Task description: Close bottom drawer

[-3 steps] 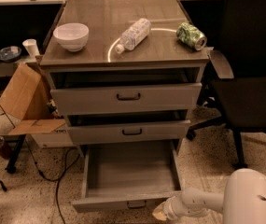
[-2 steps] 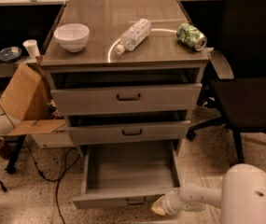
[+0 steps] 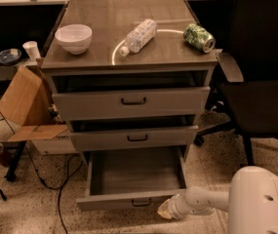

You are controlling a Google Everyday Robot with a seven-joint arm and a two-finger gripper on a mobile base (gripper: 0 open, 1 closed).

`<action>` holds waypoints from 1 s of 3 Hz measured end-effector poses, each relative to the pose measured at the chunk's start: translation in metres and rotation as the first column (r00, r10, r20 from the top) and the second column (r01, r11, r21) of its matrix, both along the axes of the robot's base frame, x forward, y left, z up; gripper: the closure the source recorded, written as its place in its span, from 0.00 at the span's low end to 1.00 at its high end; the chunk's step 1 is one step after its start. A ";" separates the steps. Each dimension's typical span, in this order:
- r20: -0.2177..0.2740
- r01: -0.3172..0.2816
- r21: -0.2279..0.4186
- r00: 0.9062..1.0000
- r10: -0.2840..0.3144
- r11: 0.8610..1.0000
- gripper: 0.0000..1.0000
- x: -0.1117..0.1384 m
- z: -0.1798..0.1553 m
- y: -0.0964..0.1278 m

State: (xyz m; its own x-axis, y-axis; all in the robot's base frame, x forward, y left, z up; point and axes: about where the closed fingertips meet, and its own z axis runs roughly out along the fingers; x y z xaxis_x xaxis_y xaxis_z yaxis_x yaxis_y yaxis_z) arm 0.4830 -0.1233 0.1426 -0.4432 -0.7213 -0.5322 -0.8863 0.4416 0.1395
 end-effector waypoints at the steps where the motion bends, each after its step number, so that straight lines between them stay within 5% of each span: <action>1: 0.063 -0.046 -0.039 0.997 0.048 0.998 0.51 0.030 0.012 0.015; 3: 0.101 -0.082 -0.071 0.991 0.089 0.994 0.00 0.053 0.017 0.026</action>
Offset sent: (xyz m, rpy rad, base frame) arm 0.1141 0.0491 0.0387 -0.1358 -0.2090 0.1647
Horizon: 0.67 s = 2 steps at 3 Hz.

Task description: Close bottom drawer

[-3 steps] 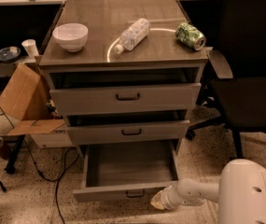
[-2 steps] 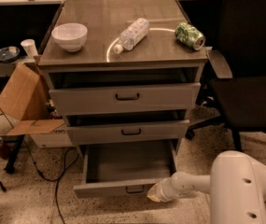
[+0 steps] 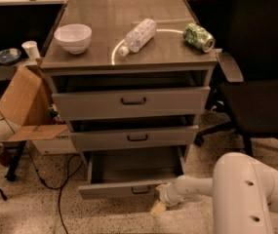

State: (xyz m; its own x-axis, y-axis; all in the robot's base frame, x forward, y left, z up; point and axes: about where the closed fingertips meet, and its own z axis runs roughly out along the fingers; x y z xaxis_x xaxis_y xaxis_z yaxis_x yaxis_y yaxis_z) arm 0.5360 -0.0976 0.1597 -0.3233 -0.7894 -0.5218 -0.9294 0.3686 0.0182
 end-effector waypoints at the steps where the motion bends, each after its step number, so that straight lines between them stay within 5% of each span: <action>1: 0.000 0.000 0.000 1.000 0.000 1.000 0.00 0.000 0.000 0.000; 2: 0.037 -0.043 -0.027 0.998 0.044 0.999 0.00 0.023 0.007 0.016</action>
Offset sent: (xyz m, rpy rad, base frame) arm 0.0769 0.0466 0.0235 -0.0853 -0.1245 0.1323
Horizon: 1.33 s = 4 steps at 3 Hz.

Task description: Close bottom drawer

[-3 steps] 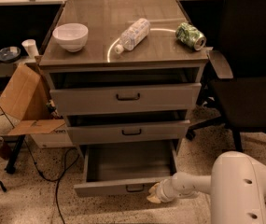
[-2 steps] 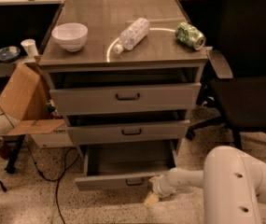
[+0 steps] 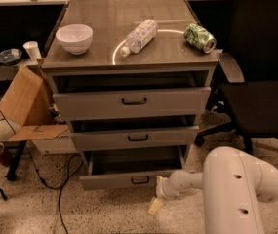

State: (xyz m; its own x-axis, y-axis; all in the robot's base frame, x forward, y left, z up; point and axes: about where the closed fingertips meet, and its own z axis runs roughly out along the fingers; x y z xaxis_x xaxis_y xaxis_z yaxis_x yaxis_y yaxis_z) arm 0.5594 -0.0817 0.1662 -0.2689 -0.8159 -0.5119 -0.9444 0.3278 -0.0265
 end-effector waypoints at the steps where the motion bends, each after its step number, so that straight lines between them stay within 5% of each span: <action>1: 0.006 -0.006 -0.004 1.000 0.006 1.000 0.00 0.003 0.001 0.002; 4: 0.090 0.035 -0.165 0.996 -0.020 0.986 0.63 0.061 0.017 0.000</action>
Offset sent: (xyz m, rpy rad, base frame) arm 0.0589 0.0144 0.0226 -0.1166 -0.0820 0.0280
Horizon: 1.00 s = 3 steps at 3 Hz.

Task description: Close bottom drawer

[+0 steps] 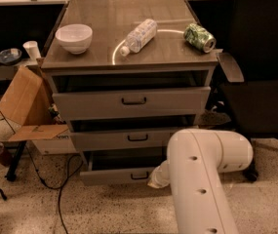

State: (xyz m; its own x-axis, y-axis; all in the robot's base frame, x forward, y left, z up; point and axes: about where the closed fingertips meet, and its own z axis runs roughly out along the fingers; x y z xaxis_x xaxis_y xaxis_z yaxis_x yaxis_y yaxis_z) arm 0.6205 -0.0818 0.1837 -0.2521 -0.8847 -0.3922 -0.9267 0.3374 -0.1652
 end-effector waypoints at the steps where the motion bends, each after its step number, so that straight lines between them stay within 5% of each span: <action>1: 0.023 0.034 -0.060 0.999 -0.032 0.998 0.86 0.013 -0.002 -0.007; 2: 0.039 0.056 -0.123 0.998 -0.051 0.991 1.00 0.024 -0.008 -0.015; 3: 0.059 0.087 -0.160 0.995 -0.079 0.983 0.87 0.033 -0.014 -0.025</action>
Offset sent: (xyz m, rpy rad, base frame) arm 0.0388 -0.0262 -0.0120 -0.2057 -0.0581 -0.0793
